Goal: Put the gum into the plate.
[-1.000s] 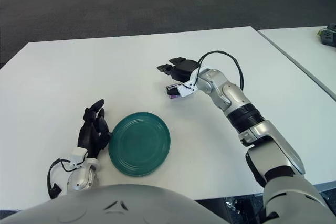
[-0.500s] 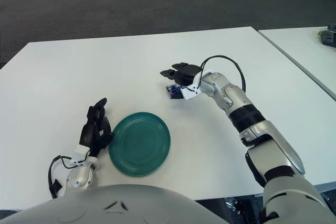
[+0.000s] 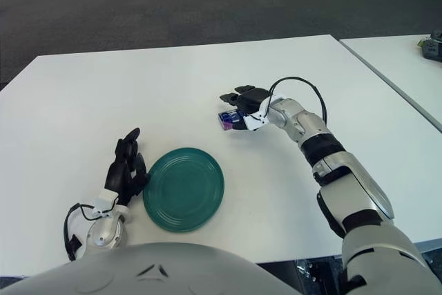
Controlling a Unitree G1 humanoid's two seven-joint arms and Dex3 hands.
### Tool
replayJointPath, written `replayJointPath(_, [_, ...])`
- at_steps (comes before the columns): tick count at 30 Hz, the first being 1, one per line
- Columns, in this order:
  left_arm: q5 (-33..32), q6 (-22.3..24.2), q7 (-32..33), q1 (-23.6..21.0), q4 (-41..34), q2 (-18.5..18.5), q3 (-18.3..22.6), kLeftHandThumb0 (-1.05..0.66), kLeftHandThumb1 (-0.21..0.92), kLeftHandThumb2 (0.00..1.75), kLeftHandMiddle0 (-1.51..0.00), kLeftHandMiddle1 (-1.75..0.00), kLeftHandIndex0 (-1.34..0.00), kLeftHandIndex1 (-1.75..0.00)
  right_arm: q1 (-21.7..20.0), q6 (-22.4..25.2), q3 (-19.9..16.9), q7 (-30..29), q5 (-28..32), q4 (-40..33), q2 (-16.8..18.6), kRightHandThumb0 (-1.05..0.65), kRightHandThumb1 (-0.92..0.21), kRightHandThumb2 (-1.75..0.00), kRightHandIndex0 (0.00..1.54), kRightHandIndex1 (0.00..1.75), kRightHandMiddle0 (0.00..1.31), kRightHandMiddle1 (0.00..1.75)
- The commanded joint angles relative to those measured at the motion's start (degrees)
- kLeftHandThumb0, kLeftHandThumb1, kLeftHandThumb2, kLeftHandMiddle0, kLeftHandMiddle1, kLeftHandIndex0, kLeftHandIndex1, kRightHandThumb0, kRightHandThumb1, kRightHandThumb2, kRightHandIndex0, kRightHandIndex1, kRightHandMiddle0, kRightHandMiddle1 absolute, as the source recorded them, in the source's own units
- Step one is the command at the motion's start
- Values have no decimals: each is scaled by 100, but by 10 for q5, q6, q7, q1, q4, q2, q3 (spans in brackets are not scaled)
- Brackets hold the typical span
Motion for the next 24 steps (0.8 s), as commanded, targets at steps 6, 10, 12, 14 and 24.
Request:
replayJointPath(6, [-4,21,-9,9,13,5,4,-84,92,95,-14,-1,0,-46,-13,-12,22,-54,-19,54,20,-105,-92,-84,1,1,7,5])
replayJointPath(10, [-10,20,-14,11,10,5,5,-83,92,96,-14,0,0,-46,-15,-17,30,-74,-27,76,26,-105,-92,-84,2,1,7,5])
replayJointPath(12, [-15,20,-18,12,7,5,5,-84,92,97,-13,0,0,-45,-14,-19,40,-97,-36,100,33,-105,-92,-84,2,1,7,6])
replayJointPath(14, [-18,20,-21,14,4,5,4,-84,92,97,-13,0,0,-44,-16,-21,48,-115,-43,119,37,-105,-92,-84,2,1,7,6])
replayJointPath(24, [-19,8,-17,17,2,0,5,-84,92,96,-14,0,0,-43,-27,-40,83,-200,-72,176,46,-105,-92,-83,10,1,3,24])
